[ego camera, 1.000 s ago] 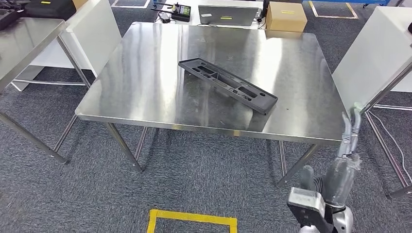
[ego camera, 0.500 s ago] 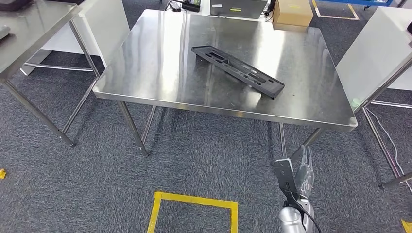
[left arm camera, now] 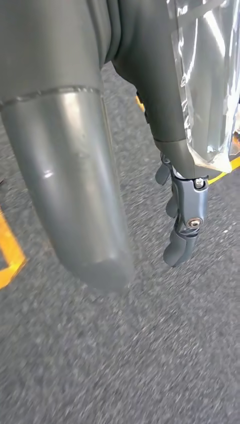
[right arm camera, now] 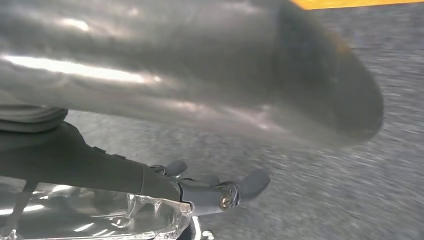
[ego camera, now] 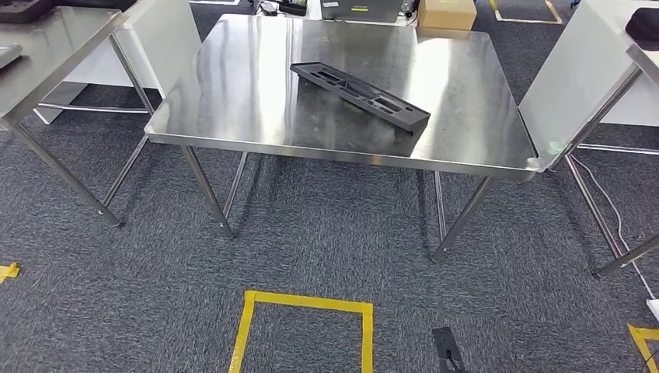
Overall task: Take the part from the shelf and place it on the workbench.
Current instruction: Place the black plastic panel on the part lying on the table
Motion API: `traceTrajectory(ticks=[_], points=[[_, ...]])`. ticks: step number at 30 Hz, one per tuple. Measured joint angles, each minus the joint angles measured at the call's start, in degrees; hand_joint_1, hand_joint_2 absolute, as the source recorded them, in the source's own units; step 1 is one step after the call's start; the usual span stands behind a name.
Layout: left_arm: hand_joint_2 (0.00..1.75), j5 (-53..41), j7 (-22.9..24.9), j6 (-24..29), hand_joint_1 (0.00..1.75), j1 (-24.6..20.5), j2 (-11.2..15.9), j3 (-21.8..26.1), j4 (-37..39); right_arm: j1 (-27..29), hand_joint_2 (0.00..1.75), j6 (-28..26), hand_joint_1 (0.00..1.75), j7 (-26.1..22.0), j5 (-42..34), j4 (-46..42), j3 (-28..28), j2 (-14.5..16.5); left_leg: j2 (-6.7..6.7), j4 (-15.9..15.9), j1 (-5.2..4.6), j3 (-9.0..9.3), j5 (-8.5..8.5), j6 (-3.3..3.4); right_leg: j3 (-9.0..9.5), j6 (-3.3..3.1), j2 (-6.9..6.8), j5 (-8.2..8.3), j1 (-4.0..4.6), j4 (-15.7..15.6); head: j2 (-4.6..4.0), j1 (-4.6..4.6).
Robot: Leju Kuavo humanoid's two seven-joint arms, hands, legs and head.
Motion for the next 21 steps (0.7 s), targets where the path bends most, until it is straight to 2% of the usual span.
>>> traceTrajectory(ticks=[1,2,3,4,5,6,7,8,9,10,11,12,13,14,15,16,17,18,19,21], points=[[0.0,-0.35,0.46,0.28,0.0,-0.02,-0.07,-0.01,0.01,0.04,0.0,-0.03,0.0,0.05,0.08,0.37,0.0,0.1,0.01,2.17,0.22,0.32,0.13,-0.3,-0.85,0.17,-0.09,0.7,0.01,0.08,0.0,0.0],[0.0,-0.86,1.05,0.71,0.0,-0.04,-0.14,-0.02,0.02,0.07,0.0,-0.1,0.0,-0.01,0.08,0.65,0.0,0.17,0.03,2.66,0.53,1.48,1.38,-0.59,-1.77,0.42,-0.17,1.36,-0.05,0.25,0.0,-0.01],[0.0,-1.48,1.84,1.45,0.0,-0.05,-0.2,-0.04,0.03,0.08,0.0,-0.23,0.0,-0.19,0.11,0.86,0.0,0.25,0.04,1.32,0.94,3.58,3.02,-0.92,-2.76,0.74,-0.22,1.95,-0.16,0.59,0.0,-0.01],[0.0,-2.4,2.96,2.77,0.0,-0.09,-0.34,-0.13,0.04,0.08,0.0,-0.42,0.0,-0.49,0.22,1.02,0.0,0.27,0.03,-1.56,1.41,6.5,3.9,-1.32,-3.81,1.09,-0.24,2.42,-0.18,1.16,0.0,-0.03],[0.0,-3.5,4.38,4.46,0.0,-0.16,-0.47,-0.34,0.04,0.09,0.0,-0.71,0.0,-0.95,0.48,1.14,0.01,0.28,-0.08,-5.34,1.6,9.65,3.66,-1.64,-4.87,1.43,-0.27,2.75,-0.19,1.94,0.0,-0.03],[0.0,-4.51,5.89,6.24,0.0,-0.29,-0.65,-0.66,0.06,0.03,0.0,-1.12,0.0,-1.51,0.76,1.24,0.02,0.22,-0.24,-8.87,1.64,12.11,2.61,-1.65,-5.75,1.84,-0.29,3.06,-0.1,2.71,0.0,0.04],[0.0,-5.34,7.29,7.87,0.0,-0.42,-0.83,-1.01,0.08,-0.07,0.0,-1.59,0.0,-2.09,1.02,1.33,0.04,0.18,-0.41,-11.35,1.42,13.53,1.39,-1.38,-6.45,2.33,-0.35,3.45,-0.06,3.25,0.0,0.11],[0.0,-5.91,8.52,9.1,0.0,-0.47,-0.92,-1.32,0.09,-0.16,0.0,-2.1,0.0,-2.66,1.27,1.46,0.06,0.17,-0.56,-12.68,0.99,13.88,0.71,-0.81,-7.0,2.85,-0.4,3.95,-0.17,3.49,0.0,0.22],[0.0,-6.29,9.64,10.02,0.0,-0.42,-1.02,-1.53,0.1,-0.24,0.0,-2.56,0.0,-3.12,1.47,1.6,0.08,0.14,-0.52,-13.05,0.76,13.34,0.77,0.0,-7.38,3.47,-0.4,4.52,-0.26,3.49,0.0,0.31],[0.0,-6.64,10.58,10.79,0.0,-0.32,-1.1,-1.67,0.1,-0.26,0.0,-2.9,0.0,-3.45,1.72,1.78,0.08,0.14,-0.38,-13.05,0.52,12.73,1.3,0.74,-7.85,3.83,-0.36,4.53,-0.48,3.67,0.0,0.27],[0.0,-7.01,11.5,11.47,0.0,-0.2,-1.17,-1.75,0.1,-0.23,0.0,-3.13,0.0,-3.66,2.02,1.98,0.11,0.14,-0.19,-13.14,0.39,12.06,1.91,1.48,-8.49,3.79,-0.28,3.52,-0.61,4.55,0.0,0.36],[0.0,-7.39,12.27,11.98,0.0,-0.11,-1.23,-1.8,0.08,-0.24,0.0,-3.27,0.0,-3.78,2.39,2.12,0.18,0.15,-0.01,-13.22,0.32,11.3,2.58,2.13,-9.32,3.45,-0.21,1.55,-0.67,6.46,0.0,0.41],[0.0,-7.69,12.88,12.33,0.0,-0.09,-1.27,-1.82,0.04,-0.38,0.0,-3.34,0.0,-3.83,2.81,2.22,0.26,0.16,0.13,-13.2,0.21,10.56,3.27,2.53,-10.27,2.85,-0.14,-1.22,-0.75,9.56,0.0,0.5],[0.0,-7.89,13.37,12.53,0.0,-0.08,-1.29,-1.82,0.01,-0.62,0.0,-3.4,0.0,-3.84,3.29,2.28,0.34,0.18,0.24,-13.19,0.09,9.68,3.95,2.78,-11.13,2.41,-0.06,-3.89,-0.71,13.37,0.0,0.61],[0.0,-8.0,13.67,12.59,0.0,-0.08,-1.37,-1.82,-0.03,-0.93,0.0,-3.44,0.0,-3.76,3.92,2.3,0.44,0.15,0.33,-13.17,-0.05,8.82,4.65,2.86,-11.57,2.29,0.04,-5.68,-0.66,16.94,0.0,0.61],[0.0,-7.96,13.82,12.62,0.0,-0.09,-1.48,-1.81,-0.05,-1.24,0.0,-3.44,0.0,-3.51,4.71,2.34,0.62,0.11,0.42,-13.14,-0.16,7.92,5.35,2.85,-11.33,2.5,0.14,-6.38,-0.6,19.38,0.0,0.62],[0.0,-7.88,13.82,12.63,0.0,-0.1,-1.6,-1.79,-0.05,-1.48,0.0,-3.38,0.0,-3.15,5.59,2.38,0.9,0.06,0.47,-13.1,-0.23,7.16,6.02,2.79,-10.15,2.93,0.23,-5.98,-0.52,19.91,0.0,0.61],[0.0,-7.81,13.77,12.64,0.0,-0.1,-1.72,-1.75,-0.05,-1.67,0.0,-3.29,0.0,-2.72,6.39,2.43,1.3,0.03,0.48,-13.07,-0.26,6.47,6.7,2.67,-7.86,3.39,0.27,-4.95,-0.46,18.21,0.0,0.6],[0.0,-7.76,13.7,12.64,0.0,-0.12,-1.8,-1.71,-0.05,-1.86,0.0,-3.22,0.0,-2.31,6.96,2.48,1.7,0.03,0.46,-13.03,-0.26,5.91,7.35,2.49,-4.68,3.66,0.29,-4.03,-0.42,14.75,0.0,0.61],[0.0,-7.84,13.48,12.65,0.0,-0.14,-1.95,-1.64,-0.05,-2.27,0.0,-3.16,0.0,-1.89,7.2,2.55,2.15,0.04,0.43,-12.98,-0.36,5.05,8.56,1.93,1.92,3.32,0.34,-4.25,-0.06,5.82,0.0,0.58]])
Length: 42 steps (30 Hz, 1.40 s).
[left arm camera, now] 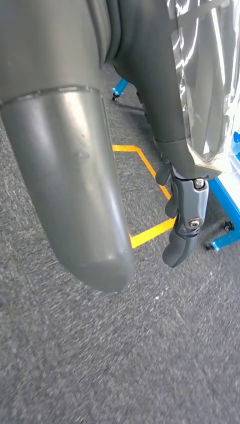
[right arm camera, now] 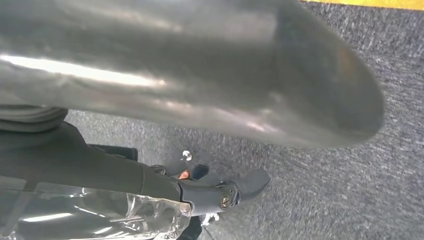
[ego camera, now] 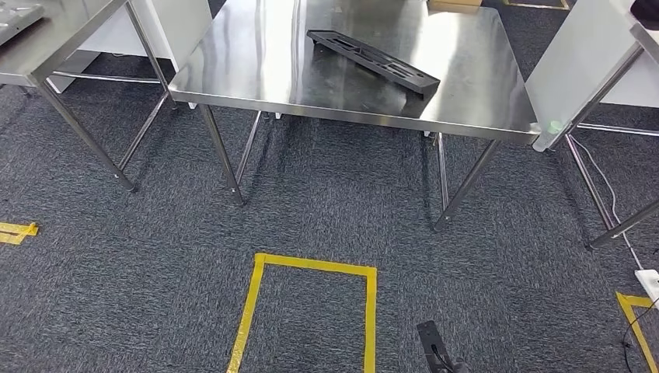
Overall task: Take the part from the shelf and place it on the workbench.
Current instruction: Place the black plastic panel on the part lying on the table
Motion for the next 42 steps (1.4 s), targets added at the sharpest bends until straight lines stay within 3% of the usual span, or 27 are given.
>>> traceTrajectory(ticks=[2,4,6,8,9,10,11,12,13,15,17,19,20,22,24,25,26,27,29,31,33,35,36,38,40,41,42], points=[[0.0,-0.54,-0.29,0.01,0.0,-0.01,-0.08,0.02,0.02,-0.11,0.0,0.0,0.0,0.09,-0.38,0.1,0.03,0.0,0.04,-0.24,-0.04,-0.45,1.23,-0.71,2.48,-0.71,0.05,-1.16,0.52,-4.75,0.0,-0.04],[0.0,-1.55,-0.44,0.01,0.0,0.06,-0.04,0.0,0.04,0.28,0.0,0.0,0.0,0.12,-1.02,0.23,-0.01,-0.01,-0.04,-0.49,0.12,-0.79,1.86,-1.41,1.78,-1.42,-0.02,-0.57,0.35,-5.31,0.0,-0.04],[0.0,-2.36,-0.33,0.01,0.0,0.17,0.07,-0.04,0.07,0.68,0.0,0.14,0.0,0.28,-1.46,0.37,-0.12,0.01,-0.16,1.77,0.3,-1.74,-1.28,-1.94,0.81,-2.56,-0.16,0.63,-0.11,-5.49,0.0,-0.1],[0.0,-2.58,-0.08,0.01,0.0,0.21,0.17,-0.07,0.1,1.0,0.0,0.54,0.0,0.66,-1.4,0.53,-0.2,0.02,-0.25,8.57,0.43,-3.55,-7.23,-2.31,-0.35,-3.4,-0.29,1.78,-0.04,-5.45,0.0,-0.21],[0.0,-2.55,0.09,0.01,0.0,0.21,0.21,-0.07,0.11,1.17,0.0,0.73,0.0,0.87,-1.33,0.6,-0.21,0.02,-0.29,12.39,0.49,-4.33,-9.26,-2.5,-0.92,-3.57,-0.38,2.32,0.11,-5.36,0.0,-0.25],[0.0,-2.52,0.29,0.01,0.0,0.21,0.25,-0.07,0.12,1.33,0.0,0.86,0.0,1.04,-1.27,0.66,-0.22,0.03,-0.31,15.11,0.55,-4.56,-9.9,-2.67,-1.56,-3.51,-0.45,2.83,0.24,-5.21,0.0,-0.26],[0.0,-2.5,0.57,0.01,0.0,0.21,0.3,-0.07,0.13,1.45,0.0,0.91,0.0,1.14,-1.23,0.69,-0.23,0.04,-0.31,15.83,0.63,-3.84,-9.2,-2.78,-2.26,-3.39,-0.51,3.29,0.31,-4.97,0.0,-0.26],[0.0,-2.49,0.86,0.01,0.0,0.21,0.31,-0.06,0.13,1.52,0.0,0.91,0.0,1.18,-1.2,0.71,-0.25,0.06,-0.31,14.41,0.75,-2.07,-7.75,-2.86,-3.06,-3.19,-0.52,3.65,0.29,-4.63,0.0,-0.27],[0.0,-2.51,1.14,0.01,0.0,0.2,0.32,-0.05,0.13,1.55,0.0,0.91,0.0,1.18,-1.13,0.72,-0.26,0.1,-0.31,11.17,0.89,0.59,-6.19,-2.92,-3.79,-2.97,-0.51,3.92,0.23,-4.19,0.0,-0.27],[0.0,-2.58,1.55,0.01,0.0,0.1,0.31,-0.03,0.13,1.53,0.0,0.89,0.0,1.12,-0.99,0.73,-0.27,0.21,-0.45,3.76,0.93,5.68,-5.55,-2.96,-5.15,-2.46,-0.55,4.28,0.32,-3.18,0.0,-0.26],[0.0,-2.68,1.8,0.02,0.0,0.07,0.28,-0.05,0.13,1.42,0.0,0.85,0.0,1.02,-0.81,0.74,-0.26,0.35,-0.64,0.28,0.57,7.32,-6.32,-2.73,-6.12,-1.59,-0.67,4.85,0.53,-2.54,0.0,-0.19],[0.0,-2.71,1.89,0.03,0.0,0.2,0.23,-0.03,0.13,1.41,0.0,0.83,0.0,0.95,-0.43,0.78,-0.26,0.46,-0.58,-0.24,0.32,6.78,-5.74,-1.78,-6.7,-0.57,-0.7,5.35,0.47,-2.3,0.0,-0.15],[0.0,-2.7,1.87,0.04,0.0,0.22,0.2,-0.01,0.13,1.43,0.0,0.83,0.0,0.95,-0.19,0.8,-0.26,0.49,-0.5,-0.43,0.29,6.4,-5.29,-1.05,-7.25,-0.38,-0.63,4.78,0.41,-1.7,0.0,-0.13],[0.0,-2.72,1.78,0.06,0.0,0.19,0.17,0.02,0.11,1.32,0.0,0.83,0.0,0.99,0.29,0.85,-0.24,0.53,-0.32,-0.79,0.37,5.33,-4.32,0.35,-9.23,-0.66,-0.38,1.54,0.31,2.55,0.0,-0.02],[0.0,-2.83,1.65,0.08,0.0,0.18,0.19,0.04,0.11,1.12,0.0,0.8,0.0,1.16,0.87,0.87,-0.15,0.55,-0.23,-0.79,0.26,4.02,-3.43,0.91,-11.64,-0.9,-0.18,-2.32,0.2,9.93,0.0,0.05],[0.0,-2.87,1.52,0.08,0.0,0.2,0.16,0.05,0.11,1.05,0.0,0.77,0.0,1.35,1.23,0.88,-0.09,0.51,-0.2,-0.78,0.23,3.44,-2.97,0.92,-12.17,-0.68,-0.14,-3.23,0.15,12.72,0.0,0.05],[0.0,-2.9,1.37,0.08,0.0,0.23,0.14,0.08,0.11,0.99,0.0,0.72,0.0,1.59,1.61,0.89,-0.04,0.46,-0.25,-0.77,0.22,2.93,-2.53,0.83,-11.79,-0.27,-0.12,-3.26,0.08,13.74,0.0,0.04],[0.0,-2.92,1.18,0.08,0.0,0.24,0.12,0.15,0.11,0.94,0.0,0.65,0.0,1.86,1.92,0.9,0.01,0.39,-0.39,-0.75,0.23,2.5,-2.13,0.69,-10.22,0.21,-0.08,-2.5,0.0,12.39,0.0,0.05],[0.0,-2.91,0.73,0.08,0.0,0.2,0.03,0.34,0.11,0.78,0.0,0.45,0.0,2.23,2.43,0.9,0.08,0.24,-0.82,-0.74,0.25,1.92,-1.42,0.27,-4.26,0.65,0.72,-0.53,-0.12,3.85,0.0,0.04],[0.0,-2.86,0.25,0.08,0.0,0.1,-0.08,0.49,0.11,0.72,0.0,0.27,0.0,2.3,2.69,0.92,0.22,0.13,-1.2,-0.74,0.17,1.54,-0.72,-0.36,0.42,0.27,1.86,0.08,0.06,-3.44,0.0,0.04],[0.0,-2.73,-0.09,0.08,0.0,0.07,-0.15,0.63,0.11,0.84,0.0,0.14,0.0,2.3,2.74,0.97,0.35,0.07,-1.61,-0.87,0.12,1.33,-0.01,-1.11,0.98,-0.24,1.98,0.03,0.41,-4.88,0.0,0.04],[0.0,-2.59,-0.33,0.1,0.0,0.15,-0.17,0.88,0.11,0.91,0.0,0.07,0.0,2.3,2.66,1.01,0.39,0.01,-1.85,-0.48,0.22,0.91,-0.21,-1.75,0.53,-1.22,1.3,0.63,-0.03,-5.12,0.0,0.01],[0.0,-2.56,-0.44,0.13,0.0,0.17,-0.18,0.97,0.11,0.89,0.0,0.04,0.0,2.3,2.58,1.01,0.39,-0.02,-1.73,0.67,0.26,0.32,-1.31,-1.98,0.43,-1.89,0.94,1.01,-0.3,-5.28,0.0,-0.05],[0.0,-2.55,-0.67,0.16,0.0,0.18,-0.2,1.03,0.11,0.97,0.0,0.0,0.0,2.3,2.39,1.02,0.39,-0.05,-1.26,6.59,0.34,-2.1,-5.71,-2.36,0.09,-2.9,0.04,1.62,-0.44,-5.38,0.0,-0.2],[0.0,-2.55,-0.8,0.16,0.0,0.19,-0.22,1.06,0.11,1.2,0.0,-0.01,0.0,2.3,2.27,1.03,0.38,-0.07,-1.07,13.73,0.52,-4.53,-9.21,-2.8,-0.39,-3.2,-0.99,1.91,-0.22,-5.29,0.0,-0.27],[0.0,-2.56,-0.83,0.16,0.0,0.21,-0.22,1.11,0.11,1.28,0.0,0.0,0.0,2.3,2.25,1.03,0.37,-0.09,-0.95,15.27,0.64,-4.71,-9.39,-2.99,-0.56,-3.19,-1.5,1.97,-0.14,-5.22,0.0,-0.28],[0.0,-2.59,-0.84,0.16,0.0,0.24,-0.22,1.19,0.11,1.31,0.0,0.0,0.0,2.3,2.25,1.03,0.37,-0.1,-0.72,14.61,0.79,-3.78,-8.51,-3.14,-0.64,-3.13,-1.97,1.99,-0.14,-5.12,0.0,-0.28]])
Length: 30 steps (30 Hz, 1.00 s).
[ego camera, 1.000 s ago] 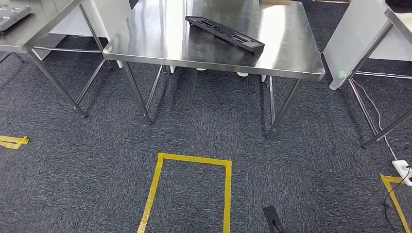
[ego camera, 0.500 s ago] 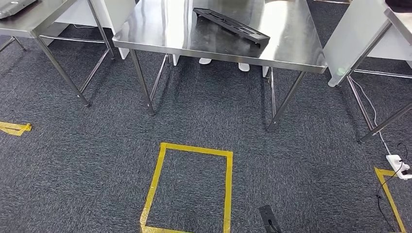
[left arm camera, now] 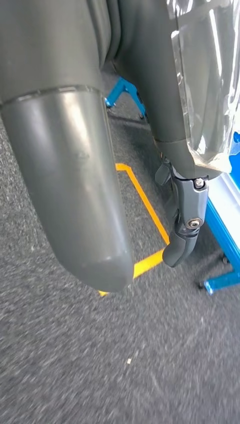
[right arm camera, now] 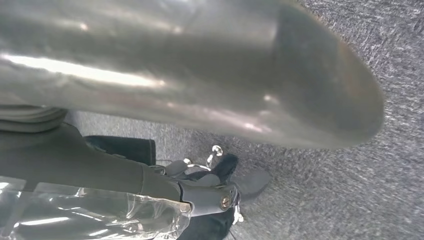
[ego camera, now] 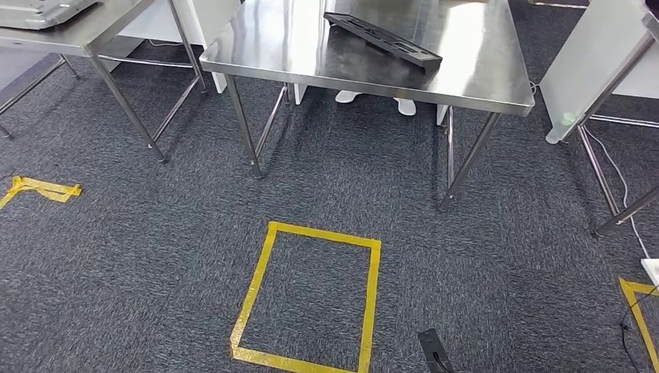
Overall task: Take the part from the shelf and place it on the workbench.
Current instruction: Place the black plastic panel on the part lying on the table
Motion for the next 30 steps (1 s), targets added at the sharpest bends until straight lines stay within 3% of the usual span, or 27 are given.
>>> traceTrajectory(ticks=[3,5,7,9,10,12,14,15,16,18,20,23,25,27,28,29,30], points=[[0.0,-0.29,0.03,-0.04,0.0,-0.1,-0.03,0.23,0.01,-0.12,0.0,-0.01,0.0,0.01,0.12,0.01,0.0,-0.02,2.23,-10.26,0.3,6.66,4.25,-0.24,-0.31,0.42,-1.14,-0.24,0.12,0.79,0.0,-0.05],[0.0,-0.44,0.09,-0.1,0.0,-0.22,-0.08,0.28,0.03,-0.2,0.0,-0.02,0.0,0.11,0.33,0.02,0.01,-0.07,3.23,-13.95,0.01,8.61,4.82,0.2,-0.67,1.05,-1.81,-0.45,0.53,1.34,0.0,0.02],[0.0,-0.49,0.19,-0.11,0.0,-0.21,-0.09,0.3,0.05,-0.31,0.0,-0.03,0.0,0.22,0.6,0.02,0.02,-0.09,2.62,-14.36,-0.31,8.18,4.86,1.21,-0.8,1.74,-2.47,-0.33,0.66,1.45,0.0,0.11],[0.0,-0.49,0.3,-0.07,0.0,-0.2,-0.08,0.31,0.06,-0.42,0.0,-0.06,0.0,0.24,0.82,0.02,0.03,-0.11,1.92,-14.85,-0.26,7.73,5.36,2.37,-1.6,2.2,-1.5,-1.16,0.41,2.67,0.0,0.13],[0.0,-0.51,0.34,-0.04,0.0,-0.24,-0.06,0.32,0.05,-0.42,0.0,-0.08,0.0,0.24,0.9,0.03,0.04,-0.11,1.57,-15.05,-0.17,7.5,5.71,2.91,-2.73,2.15,-0.49,-2.48,0.28,4.92,0.0,0.14],[0.0,-0.58,0.43,-0.01,0.0,-0.31,-0.05,0.32,0.04,-0.36,0.0,-0.09,0.0,0.24,1.01,0.04,0.06,-0.14,0.76,-15.13,-0.3,6.83,6.22,3.57,-6.18,1.82,1.3,-6.08,0.12,12.55,0.0,0.18],[0.0,-0.62,0.48,0.0,0.0,-0.28,-0.08,0.33,0.04,-0.25,0.0,-0.06,0.0,0.23,1.06,0.04,0.07,-0.2,-0.22,-15.12,-0.46,6.26,6.65,3.74,-8.63,1.96,1.7,-8.01,0.09,18.38,0.0,0.17],[0.0,-0.62,0.5,0.0,0.0,-0.25,-0.08,0.34,0.04,-0.23,0.0,-0.02,0.0,0.21,1.11,0.04,0.07,-0.21,-0.76,-15.11,-0.49,6.09,6.85,3.69,-8.36,2.29,1.79,-7.66,0.08,18.24,0.0,0.17],[0.0,-0.63,0.54,0.0,0.0,-0.23,-0.09,0.36,0.04,-0.23,0.0,0.07,0.0,0.2,1.22,0.04,0.07,-0.22,-1.32,-15.11,-0.5,6.01,7.05,3.58,-6.77,2.73,1.99,-6.4,0.05,15.46,0.0,0.17],[0.0,-0.71,0.62,0.0,0.0,-0.26,-0.17,0.43,0.04,-0.35,0.0,0.38,0.0,0.18,1.5,0.05,0.09,-0.23,-2.45,-15.03,-0.61,5.9,7.41,3.2,-2.12,3.21,3.51,-3.33,0.01,6.69,0.0,0.17],[0.0,-0.96,0.71,0.0,0.0,-0.31,-0.29,0.55,0.02,-0.5,0.0,0.79,0.0,0.24,1.73,0.06,0.14,-0.22,-3.31,-14.99,-0.78,5.69,7.83,2.61,0.36,2.84,4.66,-1.79,0.13,1.51,0.0,0.13],[0.0,-1.46,0.91,0.01,0.0,-0.14,-0.39,0.76,-0.02,-0.62,0.0,1.23,0.0,0.47,1.86,0.07,0.17,-0.16,-3.99,-15.08,-0.6,5.25,8.35,1.55,0.42,1.67,3.76,-1.12,0.26,0.89,0.0,0.09],[0.0,-1.68,0.97,0.02,0.0,-0.13,-0.4,0.95,-0.07,-0.75,0.0,1.5,0.0,0.6,1.87,0.07,0.16,-0.14,-2.48,-12.42,-0.52,3.9,6.28,1.11,0.35,0.68,2.76,-0.5,-0.03,0.63,0.0,0.01],[0.0,-1.75,0.97,0.02,0.0,-0.26,-0.43,1.1,-0.11,-0.69,0.0,1.79,0.0,0.68,1.86,0.07,0.15,-0.16,-0.62,-5.24,-0.5,0.8,1.88,0.73,0.06,0.09,1.55,-0.16,0.01,0.63,0.0,-0.09],[0.0,-1.78,0.97,0.02,0.0,-0.29,-0.45,1.15,-0.11,-0.58,0.0,1.91,0.0,0.69,1.86,0.07,0.14,-0.17,-0.34,-1.32,-0.45,-0.82,0.13,0.5,-0.11,-0.01,0.89,-0.1,0.11,0.67,0.0,-0.12],[0.0,-1.8,0.96,0.02,0.0,-0.26,-0.45,1.18,-0.11,-0.49,0.0,1.97,0.0,0.71,1.87,0.08,0.14,-0.17,-0.26,1.34,-0.39,-1.82,-0.7,0.32,-0.24,-0.06,0.22,-0.06,0.19,0.71,0.0,-0.11],[0.0,-1.87,0.96,0.02,0.0,-0.2,-0.44,1.22,-0.11,-0.46,0.0,1.99,0.0,0.73,1.91,0.08,0.13,-0.17,-0.13,1.69,-0.31,-1.64,-0.3,0.21,-0.28,-0.06,-0.41,-0.06,0.23,0.73,0.0,-0.12]])
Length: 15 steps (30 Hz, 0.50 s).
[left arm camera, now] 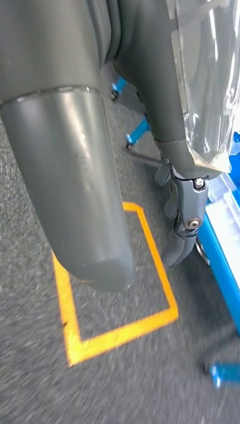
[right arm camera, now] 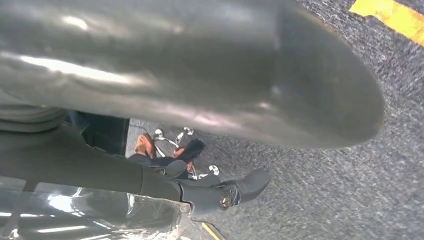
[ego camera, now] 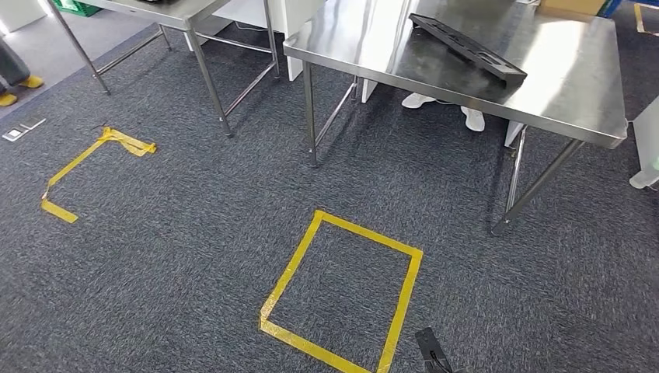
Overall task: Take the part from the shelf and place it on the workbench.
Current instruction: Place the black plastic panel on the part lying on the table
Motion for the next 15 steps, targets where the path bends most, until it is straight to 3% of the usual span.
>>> traceTrajectory(ticks=[1,3,5,8,10,12,13,14,15], points=[[0.0,-0.11,-0.01,0.0,0.0,0.04,0.02,0.05,-0.01,-0.02,0.0,0.02,0.0,0.02,0.06,0.01,0.01,0.01,0.33,-2.19,0.1,1.45,1.42,-0.06,0.04,0.02,-0.6,-0.01,-0.01,0.03,0.0,0.0],[0.0,-0.37,-0.04,-0.01,0.0,-0.02,0.04,0.13,-0.04,-0.16,0.0,0.07,0.0,0.06,0.28,0.01,0.02,0.04,2.36,-10.49,0.12,6.23,4.8,-0.03,0.18,0.29,-1.59,-0.19,0.15,0.21,0.0,-0.01],[0.0,-0.49,-0.09,-0.01,0.0,-0.2,0.01,0.19,-0.08,-0.33,0.0,0.08,0.0,0.14,0.55,0.01,0.04,0.08,3.75,-15.69,-0.15,8.86,6.05,0.6,-0.05,0.8,-2.35,-0.46,0.61,0.45,0.0,0.09],[0.0,-0.52,-0.12,0.0,0.0,-0.21,-0.03,0.38,-0.1,-0.54,0.0,0.08,0.0,0.21,0.8,0.01,0.08,0.17,2.75,-16.6,-0.55,8.61,6.37,2.06,-0.21,1.71,-3.1,-0.57,0.71,0.62,0.0,0.23],[0.0,-0.52,-0.13,0.03,0.0,-0.23,-0.03,0.49,-0.18,-0.55,0.0,0.08,0.0,0.21,0.86,0.01,0.1,0.21,1.91,-17.01,-0.44,8.4,6.98,3.04,-1.28,2.02,-1.22,-2.03,0.47,2.88,0.0,0.26],[0.0,-0.52,-0.13,0.07,0.0,-0.34,-0.04,0.51,-0.3,-0.42,0.0,0.08,0.0,0.24,0.89,0.01,0.12,0.2,0.86,-17.15,-0.39,7.99,7.42,3.61,-4.55,1.72,1.37,-5.57,0.26,10.06,0.0,0.33],[0.0,-0.52,-0.12,0.08,0.0,-0.36,-0.06,0.52,-0.34,-0.34,0.0,0.08,0.0,0.25,0.89,0.02,0.13,0.2,0.23,-17.13,-0.43,7.73,7.58,3.71,-6.43,1.6,1.93,-7.2,0.22,14.23,0.0,0.34],[0.0,-0.52,-0.12,0.08,0.0,-0.37,-0.09,0.52,-0.34,-0.27,0.0,0.08,0.0,0.27,0.89,0.02,0.13,0.19,-0.42,-17.12,-0.47,7.52,7.73,3.74,-7.79,1.67,2.13,-8.16,0.19,17.22,0.0,0.33],[0.0,-0.52,-0.12,0.08,0.0,-0.35,-0.1,0.53,-0.35,-0.24,0.0,0.08,0.0,0.28,0.89,0.03,0.13,0.17,-1.07,-17.11,-0.49,7.39,7.88,3.68,-8.01,1.96,2.22,-8.07,0.16,17.81,0.0,0.33]])
